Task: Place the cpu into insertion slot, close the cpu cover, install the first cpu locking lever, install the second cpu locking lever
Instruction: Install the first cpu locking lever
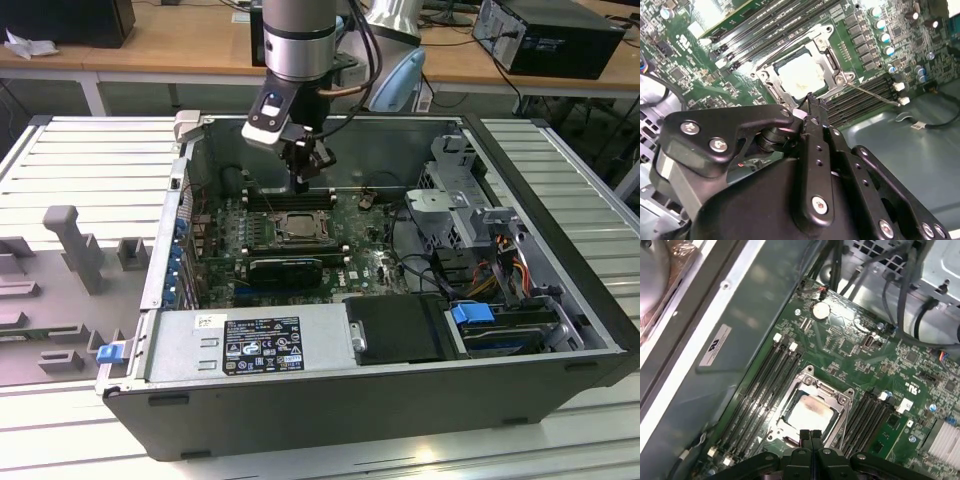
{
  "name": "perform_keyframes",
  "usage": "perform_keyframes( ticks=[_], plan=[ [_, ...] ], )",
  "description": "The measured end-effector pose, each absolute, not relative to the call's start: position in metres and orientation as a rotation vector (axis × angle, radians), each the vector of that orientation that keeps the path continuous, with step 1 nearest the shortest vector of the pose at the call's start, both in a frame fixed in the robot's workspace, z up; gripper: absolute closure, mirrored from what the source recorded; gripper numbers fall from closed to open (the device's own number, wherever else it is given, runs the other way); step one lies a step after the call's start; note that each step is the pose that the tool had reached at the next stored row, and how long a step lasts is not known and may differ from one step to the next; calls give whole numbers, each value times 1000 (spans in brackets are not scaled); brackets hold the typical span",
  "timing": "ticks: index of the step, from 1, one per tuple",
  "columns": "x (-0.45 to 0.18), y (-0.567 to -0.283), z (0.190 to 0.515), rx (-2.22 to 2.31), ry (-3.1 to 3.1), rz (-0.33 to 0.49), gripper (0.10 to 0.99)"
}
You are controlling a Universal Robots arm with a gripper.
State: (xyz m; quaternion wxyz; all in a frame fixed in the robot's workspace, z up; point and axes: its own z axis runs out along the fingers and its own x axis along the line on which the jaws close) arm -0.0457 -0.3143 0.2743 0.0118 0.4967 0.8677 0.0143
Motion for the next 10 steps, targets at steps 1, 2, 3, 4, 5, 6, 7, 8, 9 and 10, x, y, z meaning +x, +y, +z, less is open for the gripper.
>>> perform_keyframes(
  ticks=[1,2,3,4,5,6,7,8,9,10],
  plan=[
    [-46,-314,274,1533,2714,43,980],
    [-46,-314,274,1516,2723,42,980],
    [-46,-314,274,1485,2740,39,980],
    [-46,-314,274,1457,2754,36,980],
    [-46,-314,274,1423,2770,31,980],
    [-46,-314,274,1384,2788,28,980],
    [-46,-314,274,1357,2801,27,980],
    [-46,-314,274,1323,2817,27,980],
    [-46,-314,274,1292,2832,27,980],
    [-46,-314,274,1266,2844,28,980]
  ],
)
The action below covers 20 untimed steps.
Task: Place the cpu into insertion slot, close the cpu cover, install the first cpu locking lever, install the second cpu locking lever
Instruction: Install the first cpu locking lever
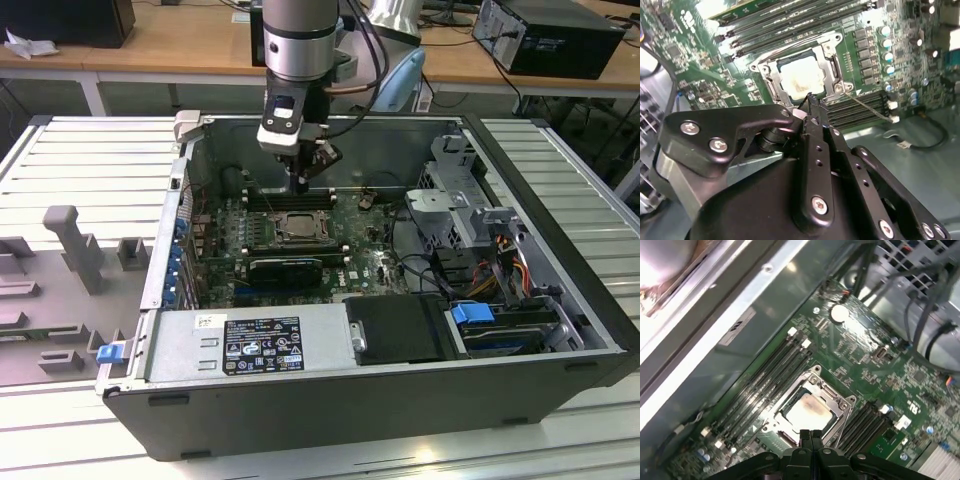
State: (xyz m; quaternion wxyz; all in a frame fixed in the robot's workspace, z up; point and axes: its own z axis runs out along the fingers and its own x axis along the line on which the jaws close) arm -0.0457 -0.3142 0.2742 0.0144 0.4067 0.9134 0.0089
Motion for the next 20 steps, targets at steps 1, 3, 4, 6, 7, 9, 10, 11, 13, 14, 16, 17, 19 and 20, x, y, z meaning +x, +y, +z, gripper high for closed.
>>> perform_keyframes(
  ticks=[1,3,4,6,7,9,10,11,13,14,16,17,19,20],
  plan=[
    [-46,-314,274,1231,2859,28,980],
    [-46,-314,274,1169,2886,29,980],
    [-46,-314,274,1140,2897,30,980],
    [-46,-314,274,1078,2921,30,980],
    [-46,-314,274,1039,2936,31,980],
    [-46,-314,274,943,2968,32,980],
    [-46,-314,274,890,2985,32,980],
    [-46,-314,274,864,2993,32,980],
    [-46,-314,274,806,3009,33,980],
    [-46,-314,274,775,3018,33,980],
    [-46,-314,274,678,3042,33,980],
    [-46,-314,274,643,3049,34,980],
    [-46,-314,274,557,3067,35,980],
    [-46,-314,274,508,3076,35,980]
  ],
)
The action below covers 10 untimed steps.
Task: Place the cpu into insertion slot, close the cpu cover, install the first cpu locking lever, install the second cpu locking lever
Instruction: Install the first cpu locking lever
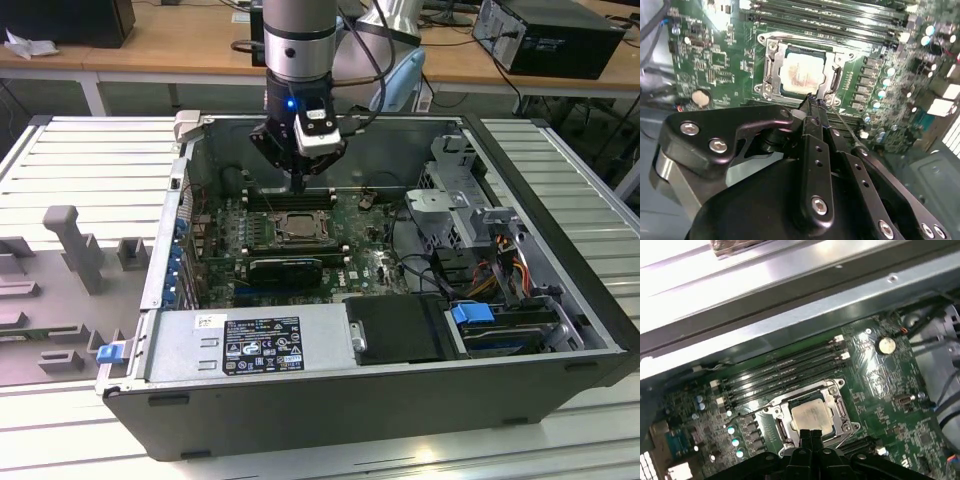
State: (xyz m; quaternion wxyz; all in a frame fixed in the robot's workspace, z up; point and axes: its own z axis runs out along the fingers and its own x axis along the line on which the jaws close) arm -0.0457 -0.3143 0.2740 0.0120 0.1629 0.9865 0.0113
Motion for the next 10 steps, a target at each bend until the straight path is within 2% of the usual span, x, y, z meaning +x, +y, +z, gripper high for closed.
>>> perform_keyframes(
  ticks=[10],
  plan=[
    [-46,-314,274,122,3118,39,980]
  ],
)
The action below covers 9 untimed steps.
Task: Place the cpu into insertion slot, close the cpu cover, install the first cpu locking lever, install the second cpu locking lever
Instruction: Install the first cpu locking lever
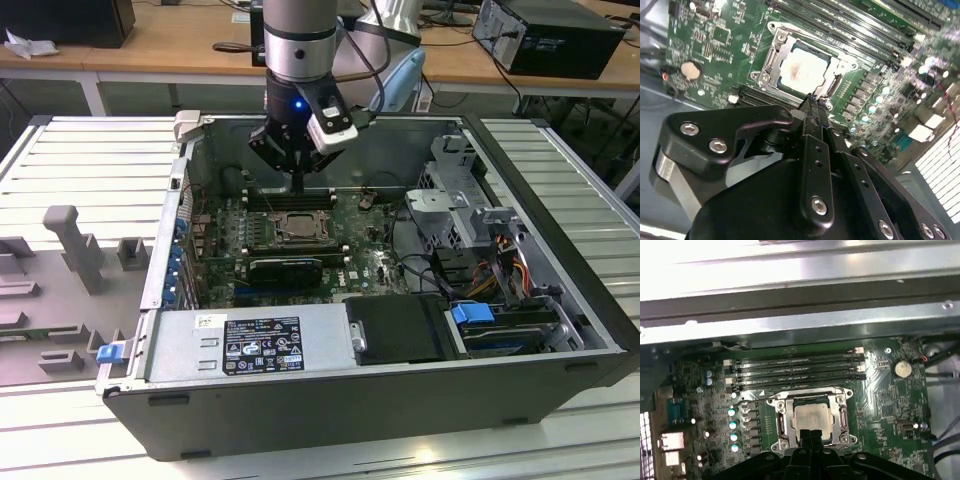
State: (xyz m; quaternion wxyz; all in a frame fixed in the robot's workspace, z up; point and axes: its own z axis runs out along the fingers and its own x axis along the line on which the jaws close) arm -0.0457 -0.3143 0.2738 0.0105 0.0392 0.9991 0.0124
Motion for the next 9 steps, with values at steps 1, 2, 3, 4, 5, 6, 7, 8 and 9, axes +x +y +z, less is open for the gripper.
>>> perform_keyframes(
  ticks=[1,2,3,4,5,6,7,8,9],
  plan=[
    [-46,-314,274,63,3120,39,980],
    [-46,-314,274,20,3121,40,980],
    [-46,-314,273,5,3121,40,980],
    [-46,-314,273,1,3121,40,980],
    [-47,-314,272,1,3121,40,980],
    [-49,-314,272,1,3121,40,980],
    [-58,-314,270,1,3121,41,980],
    [-64,-314,270,1,3121,41,980],
    [-69,-314,269,1,3121,41,980]
  ],
)
